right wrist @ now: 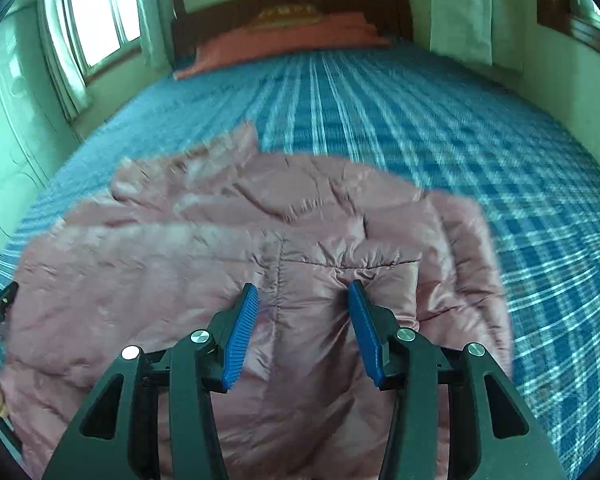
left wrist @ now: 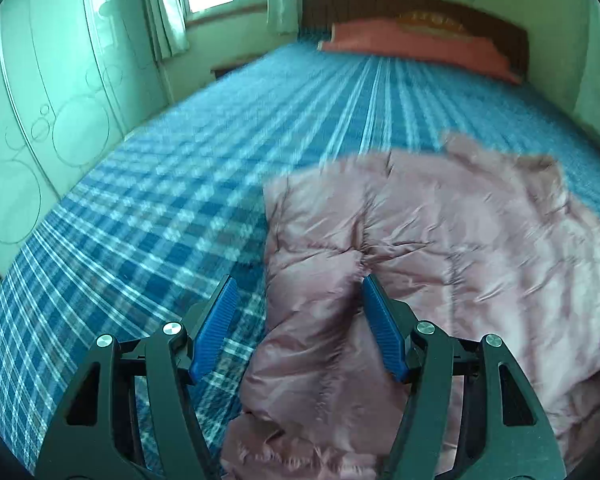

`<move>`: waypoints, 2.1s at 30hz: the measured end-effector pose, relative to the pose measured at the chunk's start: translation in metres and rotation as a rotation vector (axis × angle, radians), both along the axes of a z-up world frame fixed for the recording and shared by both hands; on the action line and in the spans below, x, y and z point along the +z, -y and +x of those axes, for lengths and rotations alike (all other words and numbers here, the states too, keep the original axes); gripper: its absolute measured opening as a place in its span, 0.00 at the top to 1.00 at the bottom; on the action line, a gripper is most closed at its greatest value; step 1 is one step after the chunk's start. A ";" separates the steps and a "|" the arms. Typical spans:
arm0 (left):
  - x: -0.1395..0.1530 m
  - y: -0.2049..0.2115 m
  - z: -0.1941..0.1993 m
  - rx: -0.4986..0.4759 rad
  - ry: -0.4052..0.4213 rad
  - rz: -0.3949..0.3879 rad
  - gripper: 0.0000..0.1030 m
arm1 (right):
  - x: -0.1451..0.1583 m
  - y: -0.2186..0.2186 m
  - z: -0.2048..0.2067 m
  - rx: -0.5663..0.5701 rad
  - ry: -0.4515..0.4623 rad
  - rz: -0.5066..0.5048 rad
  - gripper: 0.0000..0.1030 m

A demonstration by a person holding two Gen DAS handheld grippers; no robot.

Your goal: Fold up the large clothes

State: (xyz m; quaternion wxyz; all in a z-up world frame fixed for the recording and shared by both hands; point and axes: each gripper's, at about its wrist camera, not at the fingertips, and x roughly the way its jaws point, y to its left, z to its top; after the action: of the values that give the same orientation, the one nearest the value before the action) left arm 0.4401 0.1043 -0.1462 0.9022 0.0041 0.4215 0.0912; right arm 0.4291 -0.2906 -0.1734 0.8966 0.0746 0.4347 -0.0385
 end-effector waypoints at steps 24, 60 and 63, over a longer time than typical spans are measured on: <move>0.002 -0.023 -0.059 0.009 0.009 -0.154 0.33 | 0.025 -0.014 -0.094 0.042 0.057 0.001 0.49; -0.011 -0.109 -0.407 0.334 -0.011 -0.794 0.32 | -0.022 0.099 -0.451 -0.269 0.046 0.626 0.41; -0.017 -0.098 -0.411 0.315 -0.049 -0.842 0.33 | -0.017 0.085 -0.450 -0.248 0.080 0.578 0.39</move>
State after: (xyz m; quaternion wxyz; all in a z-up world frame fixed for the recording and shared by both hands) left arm 0.0293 0.2021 -0.1631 0.7902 -0.4256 0.4384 0.0479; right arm -0.0210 -0.3756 -0.1907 0.8433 0.3802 0.3795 -0.0192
